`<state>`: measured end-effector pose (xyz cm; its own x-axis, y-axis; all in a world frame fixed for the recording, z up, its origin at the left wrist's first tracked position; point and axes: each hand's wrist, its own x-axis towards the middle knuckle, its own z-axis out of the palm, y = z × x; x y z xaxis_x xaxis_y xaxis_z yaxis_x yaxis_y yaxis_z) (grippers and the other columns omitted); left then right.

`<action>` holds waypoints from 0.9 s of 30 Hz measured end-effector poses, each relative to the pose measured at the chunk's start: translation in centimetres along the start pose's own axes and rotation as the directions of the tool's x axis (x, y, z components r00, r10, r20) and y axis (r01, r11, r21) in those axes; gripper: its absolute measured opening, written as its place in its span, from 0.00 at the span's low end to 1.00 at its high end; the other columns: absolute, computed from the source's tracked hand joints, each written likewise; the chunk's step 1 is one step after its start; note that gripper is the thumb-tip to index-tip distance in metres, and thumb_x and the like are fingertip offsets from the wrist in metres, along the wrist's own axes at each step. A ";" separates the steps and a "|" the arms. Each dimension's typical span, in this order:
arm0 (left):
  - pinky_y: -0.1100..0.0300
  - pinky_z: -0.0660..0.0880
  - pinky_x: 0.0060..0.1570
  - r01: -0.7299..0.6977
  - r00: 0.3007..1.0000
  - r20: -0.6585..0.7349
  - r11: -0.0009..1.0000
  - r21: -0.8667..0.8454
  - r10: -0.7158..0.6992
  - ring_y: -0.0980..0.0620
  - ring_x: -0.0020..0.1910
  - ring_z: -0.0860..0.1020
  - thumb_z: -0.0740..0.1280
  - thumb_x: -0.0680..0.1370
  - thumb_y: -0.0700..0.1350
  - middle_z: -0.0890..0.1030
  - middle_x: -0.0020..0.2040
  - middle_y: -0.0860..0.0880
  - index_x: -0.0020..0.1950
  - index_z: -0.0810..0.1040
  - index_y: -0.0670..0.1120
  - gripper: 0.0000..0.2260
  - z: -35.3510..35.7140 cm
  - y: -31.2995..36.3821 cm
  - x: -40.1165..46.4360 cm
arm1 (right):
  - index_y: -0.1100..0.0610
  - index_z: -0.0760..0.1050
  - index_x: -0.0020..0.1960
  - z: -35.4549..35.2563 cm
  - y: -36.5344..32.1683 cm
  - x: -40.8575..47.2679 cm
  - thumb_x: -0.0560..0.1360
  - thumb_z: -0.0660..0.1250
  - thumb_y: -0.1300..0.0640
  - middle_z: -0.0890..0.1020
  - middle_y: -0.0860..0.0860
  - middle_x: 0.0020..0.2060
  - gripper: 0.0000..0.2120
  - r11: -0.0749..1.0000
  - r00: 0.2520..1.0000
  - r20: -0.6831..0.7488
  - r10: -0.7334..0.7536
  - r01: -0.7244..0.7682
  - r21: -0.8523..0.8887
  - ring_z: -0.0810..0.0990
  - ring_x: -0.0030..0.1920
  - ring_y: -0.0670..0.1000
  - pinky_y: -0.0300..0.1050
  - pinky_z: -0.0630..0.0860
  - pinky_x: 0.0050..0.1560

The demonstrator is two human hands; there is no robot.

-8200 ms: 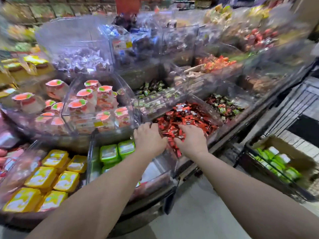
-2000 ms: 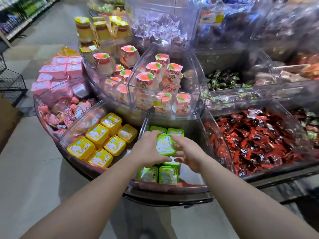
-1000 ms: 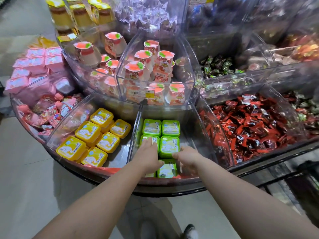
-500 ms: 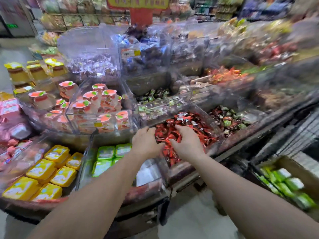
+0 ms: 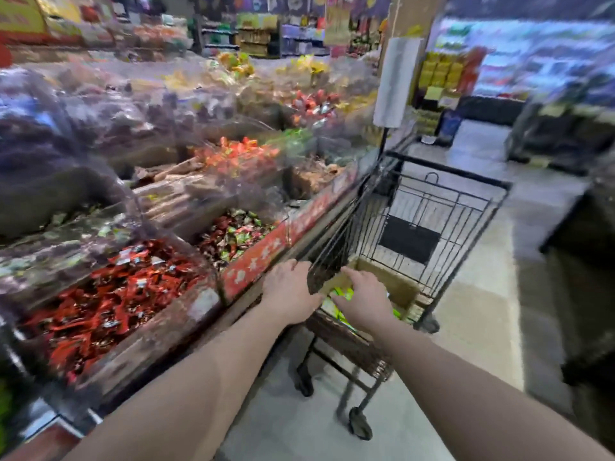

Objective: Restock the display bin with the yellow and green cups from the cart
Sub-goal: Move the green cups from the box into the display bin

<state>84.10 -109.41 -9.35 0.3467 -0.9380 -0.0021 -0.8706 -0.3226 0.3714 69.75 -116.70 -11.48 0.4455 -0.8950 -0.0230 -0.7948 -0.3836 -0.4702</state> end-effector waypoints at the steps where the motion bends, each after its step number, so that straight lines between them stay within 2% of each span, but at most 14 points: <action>1: 0.52 0.61 0.71 -0.028 1.000 0.011 1.000 0.006 0.028 0.44 0.72 0.63 0.66 0.73 0.61 0.66 0.72 0.45 0.73 0.63 0.49 0.33 0.8 1.2 0.8 | 0.49 0.63 0.74 -0.5 1.6 0.3 0.72 0.66 0.42 0.70 0.54 0.70 0.33 1.000 1.000 -0.008 0.026 -0.026 0.003 0.66 0.71 0.56 0.49 0.66 0.69; 4: 0.52 0.59 0.72 -0.077 0.995 0.057 0.997 0.012 0.076 0.45 0.73 0.61 0.67 0.73 0.59 0.65 0.73 0.45 0.74 0.63 0.48 0.33 3.1 3.8 3.2 | 0.49 0.62 0.74 -1.2 5.7 0.8 0.72 0.66 0.41 0.70 0.53 0.71 0.34 0.994 0.995 -0.003 0.104 -0.104 0.024 0.66 0.71 0.56 0.50 0.66 0.69; 7: 0.53 0.59 0.72 -0.115 0.988 0.103 0.993 0.004 0.114 0.45 0.73 0.61 0.67 0.73 0.60 0.66 0.73 0.45 0.74 0.63 0.48 0.33 5.4 5.0 6.1 | 0.49 0.62 0.75 -1.5 9.2 1.8 0.72 0.68 0.44 0.69 0.54 0.71 0.34 0.983 0.984 0.009 0.177 -0.177 0.051 0.66 0.71 0.56 0.48 0.64 0.70; 11: 0.53 0.55 0.74 -0.127 0.971 0.201 0.992 -0.010 0.126 0.47 0.75 0.57 0.67 0.73 0.60 0.62 0.75 0.44 0.76 0.59 0.48 0.36 8.8 5.0 10.5 | 0.48 0.62 0.74 -1.0 13.2 5.0 0.70 0.69 0.44 0.70 0.55 0.69 0.35 0.965 0.966 0.030 0.255 -0.257 0.054 0.67 0.69 0.57 0.49 0.67 0.68; 18: 0.52 0.60 0.71 -0.083 0.941 0.323 0.995 -0.059 0.098 0.47 0.73 0.61 0.71 0.66 0.59 0.65 0.73 0.47 0.75 0.60 0.53 0.39 14.5 2.8 21.6 | 0.47 0.59 0.76 1.7 17.7 14.7 0.71 0.70 0.45 0.67 0.54 0.71 0.36 0.930 0.929 0.104 0.355 -0.362 0.059 0.64 0.72 0.56 0.49 0.66 0.69; 27: 0.53 0.59 0.72 -0.055 0.858 0.506 0.995 -0.084 0.090 0.46 0.73 0.60 0.73 0.68 0.54 0.63 0.74 0.47 0.76 0.58 0.52 0.40 21.5 1.1 32.5 | 0.51 0.57 0.76 5.6 22.0 23.7 0.72 0.69 0.51 0.70 0.57 0.69 0.36 0.851 0.835 0.227 0.502 -0.524 0.044 0.68 0.69 0.58 0.47 0.65 0.67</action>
<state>86.91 -142.97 -28.95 0.0423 -0.8978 -0.4383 -0.8557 -0.2590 0.4479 65.13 -145.06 -27.30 0.0666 -0.8876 -0.4557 -0.8914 0.1522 -0.4268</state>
